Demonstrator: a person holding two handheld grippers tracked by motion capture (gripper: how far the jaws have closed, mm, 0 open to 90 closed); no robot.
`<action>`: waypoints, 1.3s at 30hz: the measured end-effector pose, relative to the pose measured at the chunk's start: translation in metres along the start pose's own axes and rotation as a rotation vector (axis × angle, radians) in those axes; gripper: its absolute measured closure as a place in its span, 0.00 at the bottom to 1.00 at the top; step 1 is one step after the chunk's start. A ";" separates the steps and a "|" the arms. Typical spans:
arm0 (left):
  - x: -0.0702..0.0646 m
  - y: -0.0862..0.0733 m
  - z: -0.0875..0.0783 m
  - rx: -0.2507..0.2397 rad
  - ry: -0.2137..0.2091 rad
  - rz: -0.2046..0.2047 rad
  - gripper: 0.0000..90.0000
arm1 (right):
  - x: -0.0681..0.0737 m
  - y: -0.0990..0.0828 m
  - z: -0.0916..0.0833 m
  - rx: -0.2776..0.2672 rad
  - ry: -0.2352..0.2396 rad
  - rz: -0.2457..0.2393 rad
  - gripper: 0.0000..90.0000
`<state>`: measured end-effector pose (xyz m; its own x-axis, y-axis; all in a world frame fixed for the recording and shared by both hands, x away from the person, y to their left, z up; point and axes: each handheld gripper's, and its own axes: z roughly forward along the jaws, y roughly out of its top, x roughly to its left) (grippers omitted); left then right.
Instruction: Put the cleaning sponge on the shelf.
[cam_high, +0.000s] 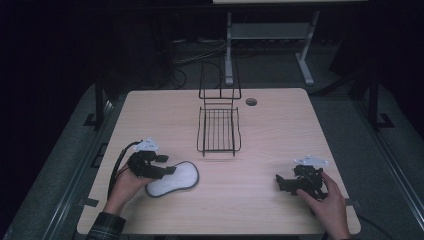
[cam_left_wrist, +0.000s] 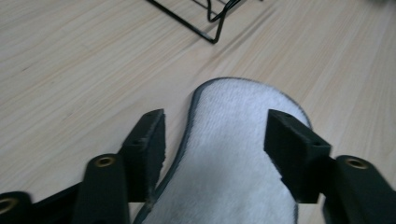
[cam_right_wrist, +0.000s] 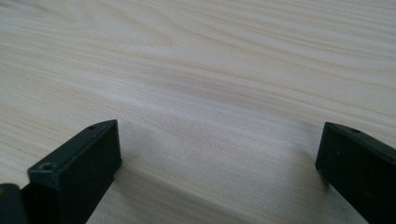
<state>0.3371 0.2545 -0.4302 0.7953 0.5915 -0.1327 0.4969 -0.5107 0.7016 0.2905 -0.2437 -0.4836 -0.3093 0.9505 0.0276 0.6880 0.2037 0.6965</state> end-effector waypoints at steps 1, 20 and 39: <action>0.001 -0.001 0.000 0.001 -0.002 0.004 0.35 | 0.000 0.000 0.000 0.000 0.000 0.000 0.00; 0.001 -0.010 0.020 0.069 -0.091 0.060 0.14 | 0.000 0.000 0.000 0.000 0.000 0.000 0.00; -0.005 -0.011 0.030 0.148 -0.071 0.116 0.14 | 0.000 0.000 0.000 0.000 0.000 0.000 0.00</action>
<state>0.3378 0.2388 -0.4584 0.8701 0.4805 -0.1092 0.4418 -0.6624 0.6050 0.2905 -0.2437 -0.4836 -0.3095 0.9505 0.0273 0.6877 0.2039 0.6968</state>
